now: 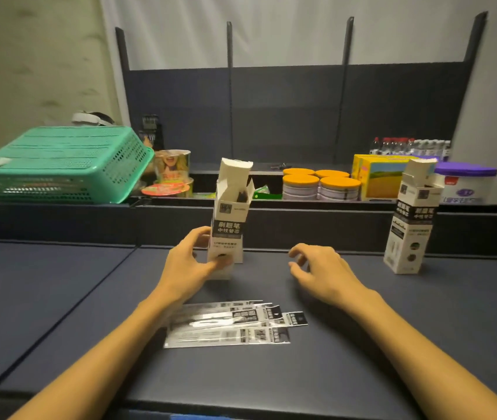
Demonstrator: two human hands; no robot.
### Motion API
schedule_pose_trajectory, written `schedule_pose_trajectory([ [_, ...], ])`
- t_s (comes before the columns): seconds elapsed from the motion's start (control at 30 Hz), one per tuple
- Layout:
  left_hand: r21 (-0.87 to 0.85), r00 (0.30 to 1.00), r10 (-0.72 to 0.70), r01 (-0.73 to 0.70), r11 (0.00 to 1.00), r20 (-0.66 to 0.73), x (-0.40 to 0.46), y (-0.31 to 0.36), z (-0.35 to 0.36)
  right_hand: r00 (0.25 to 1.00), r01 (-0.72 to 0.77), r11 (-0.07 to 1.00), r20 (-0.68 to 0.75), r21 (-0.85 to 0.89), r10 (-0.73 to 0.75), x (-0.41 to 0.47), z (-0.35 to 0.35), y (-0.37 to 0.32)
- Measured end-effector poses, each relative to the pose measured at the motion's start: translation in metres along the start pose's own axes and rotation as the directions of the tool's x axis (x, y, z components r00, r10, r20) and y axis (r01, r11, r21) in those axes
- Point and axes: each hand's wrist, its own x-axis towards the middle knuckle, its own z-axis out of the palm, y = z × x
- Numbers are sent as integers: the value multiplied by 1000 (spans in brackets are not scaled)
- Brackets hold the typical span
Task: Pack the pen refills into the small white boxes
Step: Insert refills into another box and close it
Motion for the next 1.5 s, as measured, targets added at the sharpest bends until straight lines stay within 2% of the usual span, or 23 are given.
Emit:
schedule_pose_trajectory([
  [0.23, 36, 997, 62, -61, 998, -50, -2, -41, -32, 997, -37, 972, 81, 231, 18, 14, 28, -45],
  [0.43, 26, 987, 118, -116, 993, -109, -2, -52, -30, 963, -95, 939, 271, 331, 2, 11, 25, -43],
  [0.53, 54, 980, 135, -129, 990, -148, -1, -52, -30, 923, -135, 908, 384, 396, -31, 7, 10, -38],
  [0.63, 76, 977, 133, -122, 990, -165, -4, -51, -30, 854, -159, 920, 517, 358, -54, 1, 1, -37],
  [0.73, 90, 977, 128, -114, 989, -170, -5, -51, -29, 806, -159, 939, 589, 306, -56, -1, 0, -37],
  [1.03, 123, 975, 131, -109, 986, -182, -11, -52, -35, 809, -156, 932, 584, 327, -69, -4, -3, -39],
  [1.17, 142, 968, 147, -120, 983, -201, -9, -53, -35, 828, -175, 898, 554, 404, -88, -8, -9, -37],
  [1.27, 132, 966, 136, -109, 985, -219, -7, -54, -35, 872, -177, 839, 477, 515, -108, -8, -13, -35],
  [1.33, 139, 964, 135, -105, 985, -228, -6, -56, -35, 909, -173, 762, 400, 624, -121, -9, -14, -36],
  [1.43, 163, 960, 144, -106, 981, -240, -5, -58, -35, 943, -238, 533, 324, 812, -72, -10, -19, -44],
  [1.5, 178, 959, 146, -104, 979, -244, -5, -58, -36, 962, -230, 402, 269, 886, -43, -12, -24, -51],
])
